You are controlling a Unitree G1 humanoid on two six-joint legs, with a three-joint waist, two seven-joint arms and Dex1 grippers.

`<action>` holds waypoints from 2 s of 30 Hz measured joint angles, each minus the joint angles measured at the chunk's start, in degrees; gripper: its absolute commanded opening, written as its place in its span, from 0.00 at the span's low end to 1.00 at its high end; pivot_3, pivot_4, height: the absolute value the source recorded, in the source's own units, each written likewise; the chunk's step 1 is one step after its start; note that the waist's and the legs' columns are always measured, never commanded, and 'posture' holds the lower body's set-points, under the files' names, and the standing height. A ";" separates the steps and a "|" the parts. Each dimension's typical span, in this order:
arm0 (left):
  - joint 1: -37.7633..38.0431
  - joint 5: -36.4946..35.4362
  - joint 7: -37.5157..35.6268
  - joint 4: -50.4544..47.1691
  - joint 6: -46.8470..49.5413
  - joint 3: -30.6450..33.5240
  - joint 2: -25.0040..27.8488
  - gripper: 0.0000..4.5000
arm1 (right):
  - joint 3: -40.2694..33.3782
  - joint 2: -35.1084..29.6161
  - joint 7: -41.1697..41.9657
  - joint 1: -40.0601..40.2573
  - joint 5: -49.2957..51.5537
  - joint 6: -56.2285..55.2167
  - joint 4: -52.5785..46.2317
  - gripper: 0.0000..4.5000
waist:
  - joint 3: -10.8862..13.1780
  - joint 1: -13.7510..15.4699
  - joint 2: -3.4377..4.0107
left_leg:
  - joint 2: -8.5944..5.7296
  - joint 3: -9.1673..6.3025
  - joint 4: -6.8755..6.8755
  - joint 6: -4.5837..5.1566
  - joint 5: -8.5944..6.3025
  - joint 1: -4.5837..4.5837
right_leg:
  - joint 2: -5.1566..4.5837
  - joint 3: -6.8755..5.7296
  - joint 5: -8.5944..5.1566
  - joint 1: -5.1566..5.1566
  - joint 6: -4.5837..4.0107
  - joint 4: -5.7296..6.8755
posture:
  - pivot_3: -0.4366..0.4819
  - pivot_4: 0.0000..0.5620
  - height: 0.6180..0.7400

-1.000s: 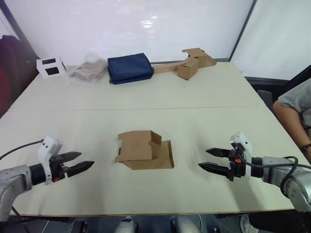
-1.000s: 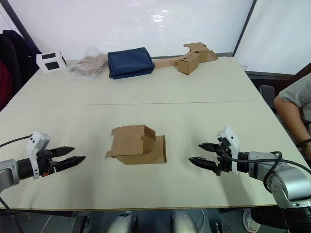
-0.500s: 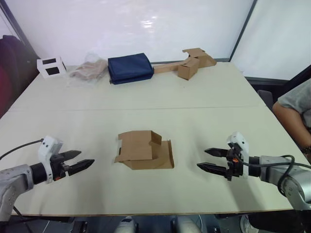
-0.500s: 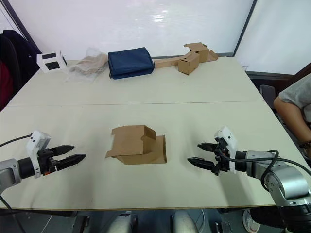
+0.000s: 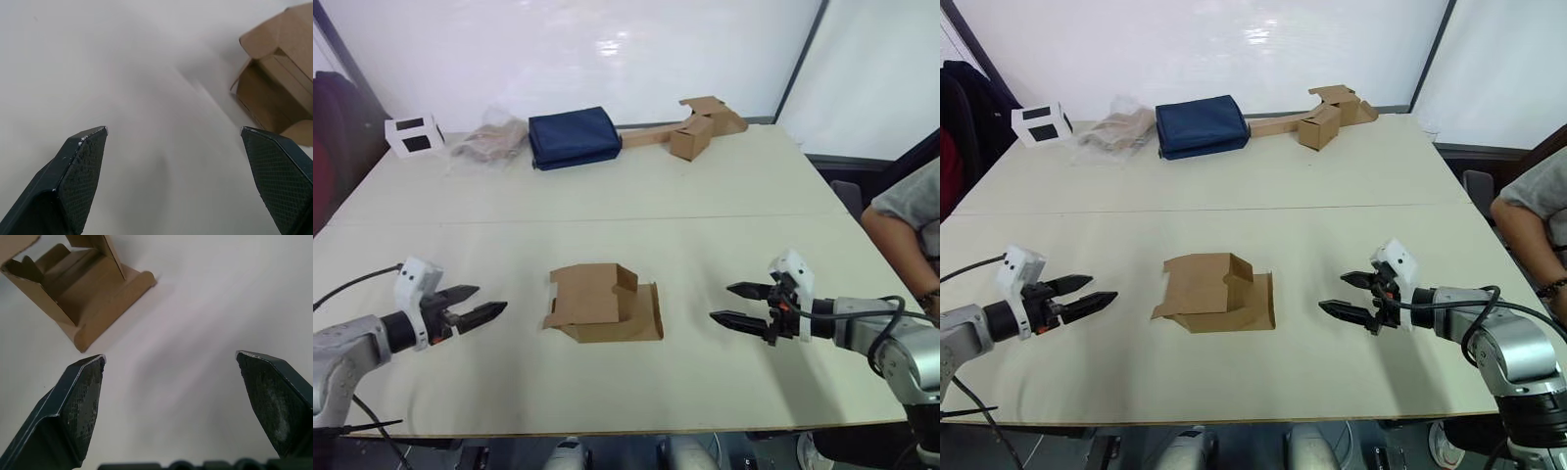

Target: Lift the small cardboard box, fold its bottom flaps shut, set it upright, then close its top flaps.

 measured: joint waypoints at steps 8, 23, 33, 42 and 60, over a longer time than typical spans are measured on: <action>-6.92 -13.46 -9.55 8.48 20.05 -0.84 -0.93 1.00 | -0.22 -0.28 -0.15 0.19 3.90 4.07 -8.62 0.98 | 0.00 0.01 0.00 | 0.00 -0.06 0.03 0.00 0.00 -0.01 | 0.01 -0.07 0.00 0.01 0.00 0.02 | 0.48 0.27 1.00; -23.26 -12.85 -14.54 17.68 24.83 -15.03 -7.90 1.00 | 0.05 1.12 -9.73 -3.96 16.70 14.33 -26.35 0.98 | -0.03 0.02 -0.04 | -0.01 -0.10 0.06 -0.01 0.01 -0.02 | 0.01 -0.10 0.00 0.02 0.00 0.01 | 0.48 0.27 1.00; -32.31 -9.14 -20.16 23.16 24.20 -22.15 -11.77 1.00 | 0.70 0.48 -14.87 -4.12 20.16 16.27 -30.42 0.98 | -0.03 0.02 -0.05 | -0.03 -0.10 0.07 -0.02 0.01 -0.04 | 0.01 -0.09 0.00 0.02 0.00 0.00 | 0.48 0.27 1.00; -32.93 -7.82 -22.97 26.05 23.73 -22.58 -12.83 0.82 | 0.20 -0.29 -16.85 -3.90 20.99 16.01 -30.50 1.00 | -0.03 0.09 -0.05 | -0.03 -0.10 0.07 -0.01 0.01 -0.06 | 0.01 -0.09 0.00 0.00 0.00 0.01 | 0.48 0.27 1.00; -33.18 -7.88 -22.83 26.27 21.97 -19.73 -14.57 0.00 | 1.57 0.62 -16.68 -1.55 18.54 12.77 -29.03 1.00 | -0.03 0.01 -0.05 | -0.02 -0.13 0.08 -0.01 0.01 -0.06 | 0.01 -0.10 0.00 0.00 0.00 0.01 | 0.48 0.27 1.00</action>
